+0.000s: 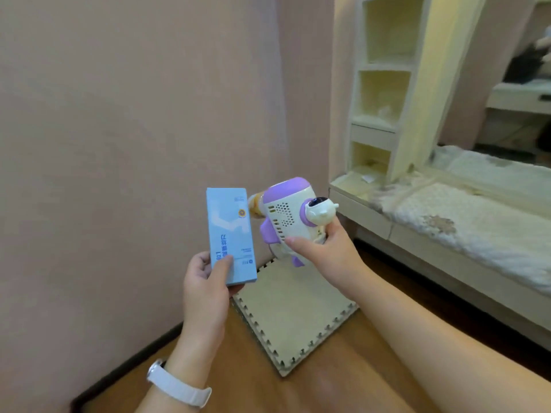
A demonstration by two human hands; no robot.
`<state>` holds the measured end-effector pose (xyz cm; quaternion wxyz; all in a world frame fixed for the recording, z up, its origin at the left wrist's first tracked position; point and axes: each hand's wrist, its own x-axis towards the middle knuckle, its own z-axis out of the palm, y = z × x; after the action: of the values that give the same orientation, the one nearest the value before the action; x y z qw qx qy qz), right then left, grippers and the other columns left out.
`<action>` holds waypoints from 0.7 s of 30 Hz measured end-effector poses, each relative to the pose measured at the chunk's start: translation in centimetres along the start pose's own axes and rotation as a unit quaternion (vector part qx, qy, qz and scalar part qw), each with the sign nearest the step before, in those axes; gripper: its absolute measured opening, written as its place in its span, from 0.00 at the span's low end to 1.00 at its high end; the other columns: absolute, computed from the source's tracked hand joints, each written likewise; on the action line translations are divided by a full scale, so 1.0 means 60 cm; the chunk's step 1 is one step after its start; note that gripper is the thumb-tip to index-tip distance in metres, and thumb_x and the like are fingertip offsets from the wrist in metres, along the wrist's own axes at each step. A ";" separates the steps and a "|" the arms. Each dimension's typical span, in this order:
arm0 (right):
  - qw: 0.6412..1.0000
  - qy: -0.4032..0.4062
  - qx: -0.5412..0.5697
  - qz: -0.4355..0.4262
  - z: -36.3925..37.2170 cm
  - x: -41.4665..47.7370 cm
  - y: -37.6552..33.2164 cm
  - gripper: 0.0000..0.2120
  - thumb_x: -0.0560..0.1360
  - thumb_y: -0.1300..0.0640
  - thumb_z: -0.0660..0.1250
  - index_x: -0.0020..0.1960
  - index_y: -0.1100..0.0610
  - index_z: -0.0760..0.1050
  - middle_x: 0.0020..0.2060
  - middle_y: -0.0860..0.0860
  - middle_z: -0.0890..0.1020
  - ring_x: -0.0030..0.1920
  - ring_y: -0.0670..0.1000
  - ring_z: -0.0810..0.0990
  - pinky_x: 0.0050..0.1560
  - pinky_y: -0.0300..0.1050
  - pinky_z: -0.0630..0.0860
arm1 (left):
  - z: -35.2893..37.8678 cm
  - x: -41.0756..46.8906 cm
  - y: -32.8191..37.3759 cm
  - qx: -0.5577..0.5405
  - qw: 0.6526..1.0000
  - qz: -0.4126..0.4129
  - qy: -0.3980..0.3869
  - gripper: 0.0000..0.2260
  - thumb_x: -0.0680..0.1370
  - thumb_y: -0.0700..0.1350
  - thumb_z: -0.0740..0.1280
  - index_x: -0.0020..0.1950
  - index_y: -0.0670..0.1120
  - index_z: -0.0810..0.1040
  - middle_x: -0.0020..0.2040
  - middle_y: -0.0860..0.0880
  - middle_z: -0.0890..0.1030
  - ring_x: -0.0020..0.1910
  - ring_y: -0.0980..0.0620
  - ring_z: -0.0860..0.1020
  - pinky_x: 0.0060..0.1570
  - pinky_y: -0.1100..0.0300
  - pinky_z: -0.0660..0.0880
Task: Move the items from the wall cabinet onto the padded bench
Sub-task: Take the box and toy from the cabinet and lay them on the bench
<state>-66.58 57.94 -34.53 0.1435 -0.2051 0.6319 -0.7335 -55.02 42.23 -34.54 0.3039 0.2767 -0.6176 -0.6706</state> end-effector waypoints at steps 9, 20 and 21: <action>0.980 0.196 -0.036 0.014 -0.238 -0.047 0.004 0.23 0.68 0.57 0.78 0.59 0.45 0.73 0.47 0.48 0.84 0.42 0.50 0.85 0.43 0.51 0.84 | 0.247 -0.002 -0.052 0.023 0.986 -0.030 -0.160 0.02 0.80 0.38 0.63 0.51 0.44 0.72 0.45 0.48 0.82 0.40 0.51 0.82 0.34 0.58 0.78; 0.930 0.355 -0.071 0.056 -0.427 0.035 0.052 0.21 0.71 0.56 0.76 0.62 0.50 0.75 0.50 0.47 0.85 0.49 0.47 0.85 0.41 0.38 0.80 | 0.509 0.100 -0.166 0.016 0.949 -0.111 -0.296 0.03 0.80 0.38 0.63 0.53 0.42 0.72 0.47 0.45 0.82 0.38 0.54 0.82 0.30 0.62 0.78; 0.926 0.367 -0.073 0.058 -0.440 0.058 0.055 0.21 0.71 0.56 0.76 0.62 0.50 0.75 0.51 0.46 0.85 0.49 0.46 0.85 0.41 0.38 0.80 | 0.530 0.122 -0.170 0.016 0.948 -0.115 -0.298 0.03 0.80 0.38 0.63 0.53 0.42 0.72 0.47 0.45 0.82 0.37 0.55 0.82 0.29 0.63 0.78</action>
<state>-82.48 78.68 -40.48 -0.0711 0.1056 0.7027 -0.7000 -84.29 58.28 -41.98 0.0228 0.1381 -0.6547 -0.7428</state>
